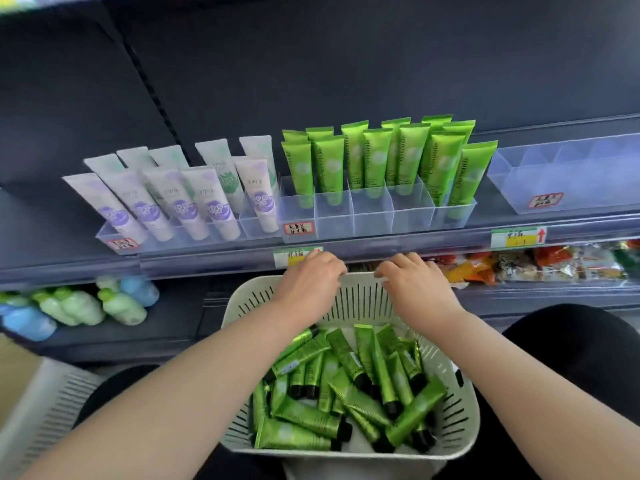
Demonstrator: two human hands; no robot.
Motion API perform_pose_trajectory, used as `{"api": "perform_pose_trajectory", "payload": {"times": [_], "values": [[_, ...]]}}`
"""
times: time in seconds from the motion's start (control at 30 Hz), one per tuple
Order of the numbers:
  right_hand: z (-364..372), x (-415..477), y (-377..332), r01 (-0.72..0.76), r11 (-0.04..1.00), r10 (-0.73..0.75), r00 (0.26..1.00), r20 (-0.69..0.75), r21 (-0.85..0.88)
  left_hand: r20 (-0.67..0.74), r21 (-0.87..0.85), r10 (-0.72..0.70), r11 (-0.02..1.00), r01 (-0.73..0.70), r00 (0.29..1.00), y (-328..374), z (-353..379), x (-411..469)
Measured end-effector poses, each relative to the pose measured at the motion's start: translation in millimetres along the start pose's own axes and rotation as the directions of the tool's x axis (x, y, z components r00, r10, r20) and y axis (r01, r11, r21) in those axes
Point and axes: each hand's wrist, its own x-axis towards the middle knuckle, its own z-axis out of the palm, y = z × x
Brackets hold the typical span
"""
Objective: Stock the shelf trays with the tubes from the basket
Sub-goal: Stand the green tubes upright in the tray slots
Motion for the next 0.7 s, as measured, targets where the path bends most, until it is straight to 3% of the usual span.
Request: {"api": "perform_pose_trajectory", "payload": {"times": [0.27, 0.47, 0.7], "values": [[75, -19, -13, -0.08, 0.997, 0.073, 0.892, 0.446, -0.002, 0.177, -0.132, -0.165, 0.973, 0.189, 0.97, -24, 80, -55], [112, -17, -18, -0.236, 0.971, 0.179, 0.809, 0.56, 0.03, 0.265, -0.167, -0.234, 0.944, 0.284, 0.935, -44, 115, -82], [144, -14, -27, -0.333, 0.942, 0.237, 0.741, 0.628, 0.037, 0.233, -0.224, -0.24, 0.93, 0.292, 0.943, -43, 124, -80]]}}
